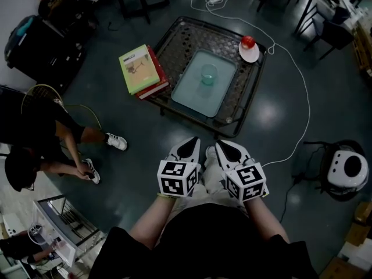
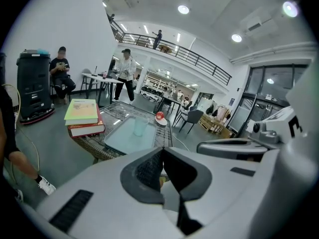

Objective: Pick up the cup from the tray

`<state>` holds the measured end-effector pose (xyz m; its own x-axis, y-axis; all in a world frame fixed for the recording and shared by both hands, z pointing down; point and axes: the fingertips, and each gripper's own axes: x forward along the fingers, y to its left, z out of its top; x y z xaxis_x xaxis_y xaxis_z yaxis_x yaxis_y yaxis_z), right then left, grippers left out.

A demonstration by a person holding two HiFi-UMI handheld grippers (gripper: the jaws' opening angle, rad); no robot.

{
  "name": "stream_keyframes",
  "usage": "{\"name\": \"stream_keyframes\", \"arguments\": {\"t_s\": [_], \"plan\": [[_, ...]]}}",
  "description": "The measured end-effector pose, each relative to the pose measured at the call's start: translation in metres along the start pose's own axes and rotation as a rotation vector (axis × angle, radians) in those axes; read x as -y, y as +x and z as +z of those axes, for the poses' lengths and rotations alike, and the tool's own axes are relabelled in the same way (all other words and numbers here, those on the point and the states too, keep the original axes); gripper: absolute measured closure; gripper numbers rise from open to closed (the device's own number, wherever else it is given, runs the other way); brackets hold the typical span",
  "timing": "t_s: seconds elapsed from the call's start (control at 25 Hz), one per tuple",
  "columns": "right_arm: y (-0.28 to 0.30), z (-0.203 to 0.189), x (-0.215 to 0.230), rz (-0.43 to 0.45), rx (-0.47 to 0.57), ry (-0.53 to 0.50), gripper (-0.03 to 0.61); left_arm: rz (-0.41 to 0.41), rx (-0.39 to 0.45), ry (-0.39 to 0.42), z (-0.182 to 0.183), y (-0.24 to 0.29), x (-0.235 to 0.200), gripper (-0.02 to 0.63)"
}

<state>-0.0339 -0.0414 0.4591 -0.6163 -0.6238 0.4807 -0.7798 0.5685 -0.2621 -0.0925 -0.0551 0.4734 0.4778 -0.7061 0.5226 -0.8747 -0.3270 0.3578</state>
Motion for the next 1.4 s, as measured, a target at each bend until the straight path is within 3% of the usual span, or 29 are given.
{"name": "stream_keyframes", "arguments": {"t_s": [1.4], "plan": [[0.101,0.044,0.104,-0.001,-0.052,0.046,0.569,0.034,-0.077,0.021,0.050,0.128,-0.054,0.603]]}}
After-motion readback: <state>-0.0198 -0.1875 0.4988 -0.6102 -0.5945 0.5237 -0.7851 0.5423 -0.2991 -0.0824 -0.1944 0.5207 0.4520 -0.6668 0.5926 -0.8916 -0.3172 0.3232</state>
